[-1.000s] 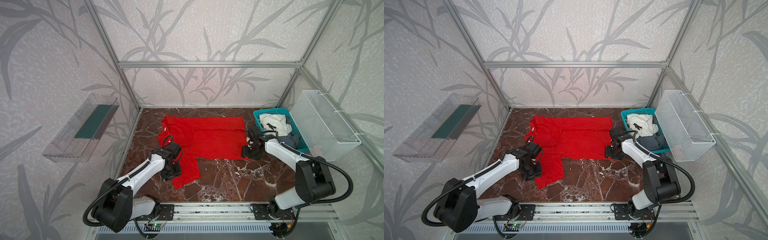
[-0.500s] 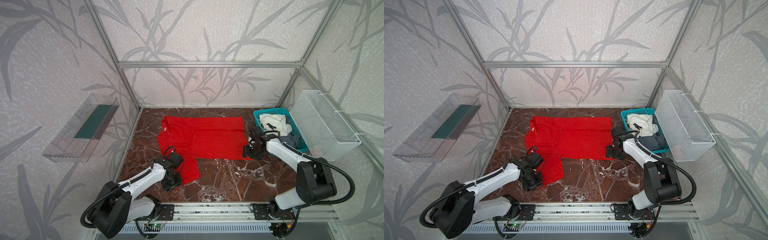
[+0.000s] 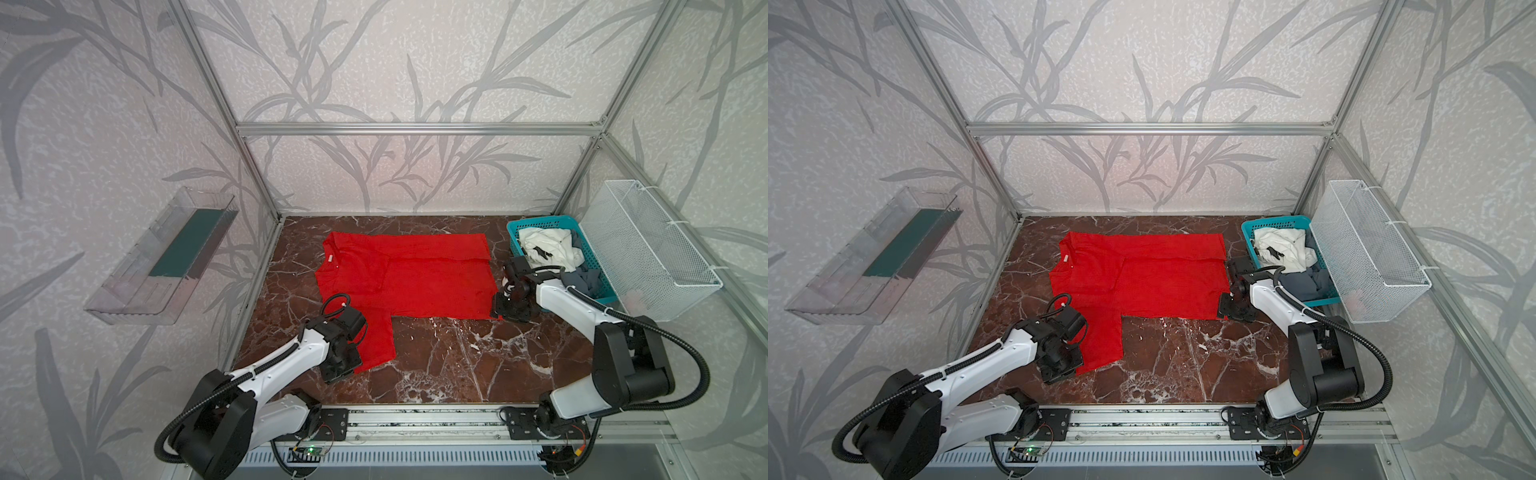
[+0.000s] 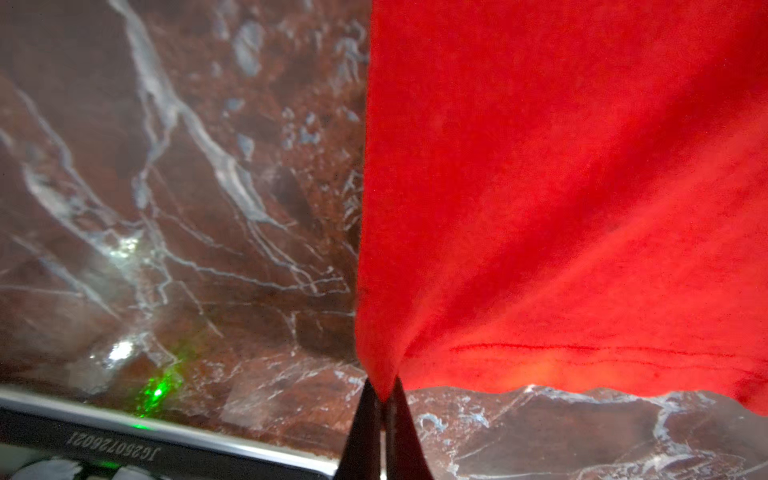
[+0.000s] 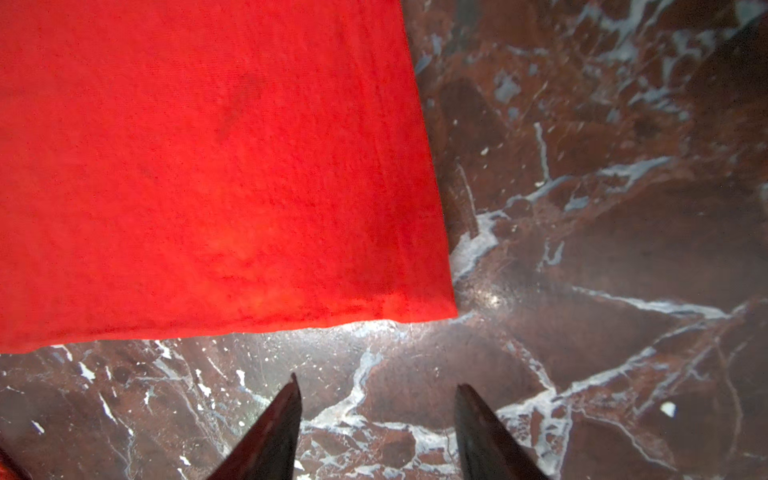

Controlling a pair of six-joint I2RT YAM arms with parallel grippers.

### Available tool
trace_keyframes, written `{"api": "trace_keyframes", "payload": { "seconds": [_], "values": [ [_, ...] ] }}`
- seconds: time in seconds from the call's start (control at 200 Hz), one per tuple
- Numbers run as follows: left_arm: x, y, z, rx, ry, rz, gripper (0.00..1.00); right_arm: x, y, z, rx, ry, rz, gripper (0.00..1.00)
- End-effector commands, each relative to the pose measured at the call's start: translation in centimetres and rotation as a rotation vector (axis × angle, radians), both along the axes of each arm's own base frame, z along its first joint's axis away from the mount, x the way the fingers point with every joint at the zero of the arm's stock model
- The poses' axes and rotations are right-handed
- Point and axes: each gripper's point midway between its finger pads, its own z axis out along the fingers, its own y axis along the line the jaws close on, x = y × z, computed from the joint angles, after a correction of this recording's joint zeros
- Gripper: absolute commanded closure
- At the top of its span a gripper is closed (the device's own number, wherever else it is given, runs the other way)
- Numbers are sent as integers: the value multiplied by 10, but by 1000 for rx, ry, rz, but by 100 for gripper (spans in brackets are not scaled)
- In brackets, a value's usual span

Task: Fold and stack the t-shirts
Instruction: 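Lift the red shirt's near edge with both grippers and fold it onto the far half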

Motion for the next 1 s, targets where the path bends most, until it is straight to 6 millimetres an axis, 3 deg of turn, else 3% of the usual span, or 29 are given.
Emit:
{"api": "trace_keyframes", "payload": {
  "seconds": [0.0,0.135,0.505,0.6,0.8,0.995],
  "values": [
    [-3,11,6,61,4,7,100,0,-8,-4,-26,-15,-34,47],
    [0,9,7,59,3,3,100,4,-12,-13,-25,-17,-63,55],
    [5,6,7,57,3,-4,100,15,-19,-38,-24,15,-99,64],
    [4,7,8,66,6,-2,100,14,-19,-42,-20,30,-99,76],
    [6,12,15,85,-25,23,100,10,-19,-38,-20,30,-94,95],
    [7,29,43,127,-115,77,100,-10,-20,-22,-9,32,-92,99]
  ]
}}
